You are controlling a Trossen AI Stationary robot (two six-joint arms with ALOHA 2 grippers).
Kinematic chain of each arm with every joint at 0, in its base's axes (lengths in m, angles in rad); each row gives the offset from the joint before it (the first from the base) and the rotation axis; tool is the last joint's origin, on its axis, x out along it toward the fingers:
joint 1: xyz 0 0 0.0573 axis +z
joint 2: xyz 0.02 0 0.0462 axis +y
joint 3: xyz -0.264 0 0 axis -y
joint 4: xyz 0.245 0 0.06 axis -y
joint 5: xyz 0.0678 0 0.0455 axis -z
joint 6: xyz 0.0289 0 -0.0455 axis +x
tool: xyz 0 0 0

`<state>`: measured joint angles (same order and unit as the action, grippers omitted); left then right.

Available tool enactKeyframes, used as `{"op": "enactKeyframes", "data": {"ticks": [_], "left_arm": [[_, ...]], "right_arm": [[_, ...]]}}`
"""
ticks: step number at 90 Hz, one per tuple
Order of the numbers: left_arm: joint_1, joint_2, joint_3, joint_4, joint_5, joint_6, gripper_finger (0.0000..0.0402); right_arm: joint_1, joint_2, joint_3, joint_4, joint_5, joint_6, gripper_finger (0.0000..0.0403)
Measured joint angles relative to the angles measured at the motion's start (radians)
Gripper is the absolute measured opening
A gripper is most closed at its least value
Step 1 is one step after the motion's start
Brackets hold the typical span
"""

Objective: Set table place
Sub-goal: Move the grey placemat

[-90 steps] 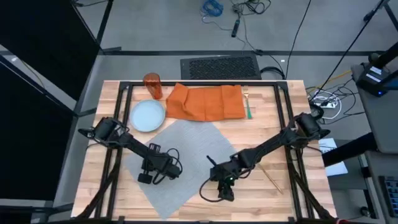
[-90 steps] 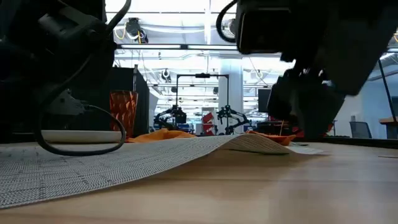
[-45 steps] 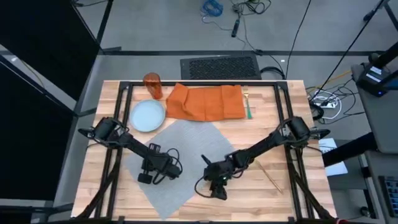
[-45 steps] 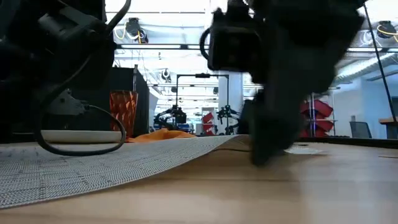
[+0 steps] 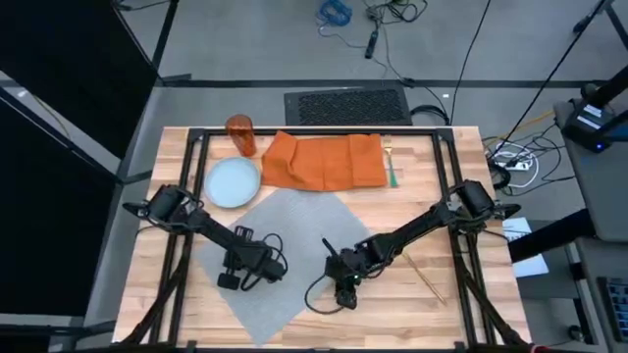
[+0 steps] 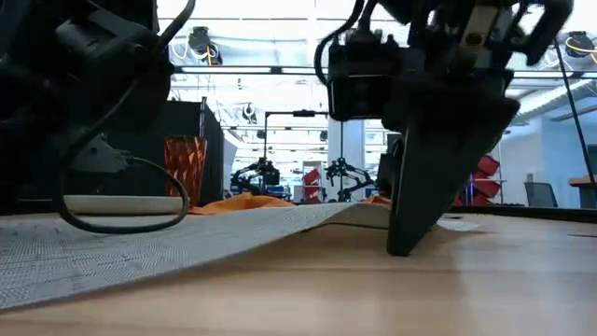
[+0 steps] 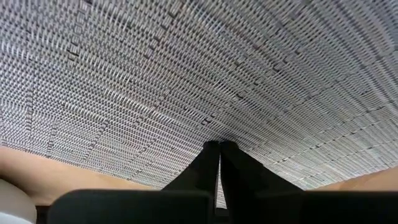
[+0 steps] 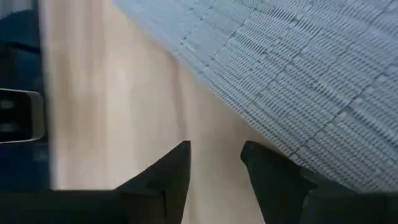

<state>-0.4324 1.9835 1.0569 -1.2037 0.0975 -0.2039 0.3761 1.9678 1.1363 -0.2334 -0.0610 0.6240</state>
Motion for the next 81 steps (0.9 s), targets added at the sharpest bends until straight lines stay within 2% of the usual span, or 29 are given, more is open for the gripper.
{"op": "enactKeyframes", "data": {"ticks": [9,17,37,50,60,81], "left_arm": [[0.0,0.0,0.0,0.0,0.0,0.0,0.0],[0.0,0.0,0.0,-0.001,0.001,0.003,0.0],[0.001,0.0,0.0,-0.001,0.003,0.002,0.0],[0.0,0.0,0.0,-0.001,0.003,0.003,0.0],[0.0,0.0,0.0,-0.002,0.004,0.002,0.0],[0.0,0.0,0.0,-0.003,0.005,0.003,0.0]], "right_arm": [[0.013,0.002,0.022,-0.059,0.152,-0.04,0.0118],[0.014,0.003,0.039,-0.114,0.237,-0.068,0.0107],[0.014,0.005,0.041,-0.136,0.303,-0.13,0.0103],[0.013,0.007,0.056,-0.211,0.454,-0.183,0.0103],[0.011,0.01,0.066,-0.234,0.524,-0.23,0.0103],[0.001,0.01,0.092,-0.266,0.583,-0.271,0.0105]]}}
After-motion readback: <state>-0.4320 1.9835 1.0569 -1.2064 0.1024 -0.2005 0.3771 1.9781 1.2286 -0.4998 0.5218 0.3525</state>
